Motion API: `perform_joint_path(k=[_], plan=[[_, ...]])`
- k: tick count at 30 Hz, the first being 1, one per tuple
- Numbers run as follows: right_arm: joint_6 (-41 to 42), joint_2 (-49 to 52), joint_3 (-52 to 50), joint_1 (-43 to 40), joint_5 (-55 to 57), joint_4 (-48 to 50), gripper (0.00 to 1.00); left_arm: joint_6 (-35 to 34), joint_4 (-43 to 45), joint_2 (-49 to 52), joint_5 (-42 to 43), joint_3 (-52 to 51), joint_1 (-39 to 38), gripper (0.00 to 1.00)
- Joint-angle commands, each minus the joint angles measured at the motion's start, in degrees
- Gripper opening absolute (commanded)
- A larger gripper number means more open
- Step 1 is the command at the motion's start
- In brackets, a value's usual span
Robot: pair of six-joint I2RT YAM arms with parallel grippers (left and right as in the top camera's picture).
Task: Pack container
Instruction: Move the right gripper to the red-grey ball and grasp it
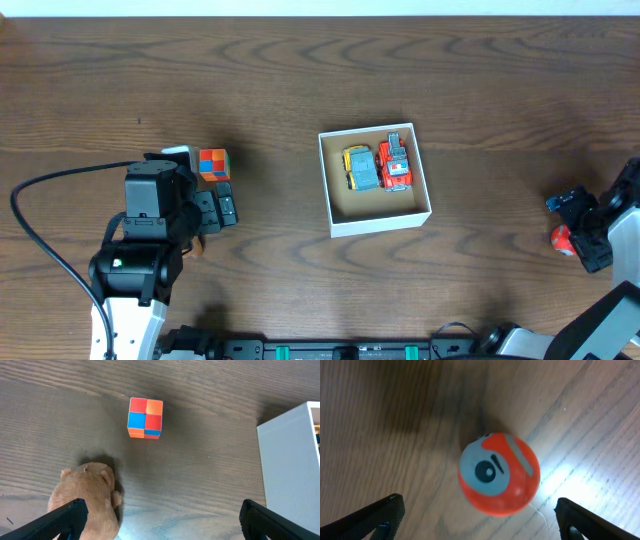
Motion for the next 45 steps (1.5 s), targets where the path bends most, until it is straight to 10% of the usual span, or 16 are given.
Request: perform_joint_path(k=[1,26,45], plan=[[-0.63,0.35,-1.25,-0.57,1.33,1.07,0.99,-0.52,-0.17,0.17,0.17,1.27,-0.07,0.98],[-0.61,4.11,-3.72,-0.57,4.81,7.02,0.93,-0.52,-0.17,0.17,0.17,1.27,-0.07,0.98],[-0.61,4.11,-3.72,-0.55,3.39,6.78,0.17,-0.52,-0.17,0.17,0.17,1.27,-0.07,0.98]])
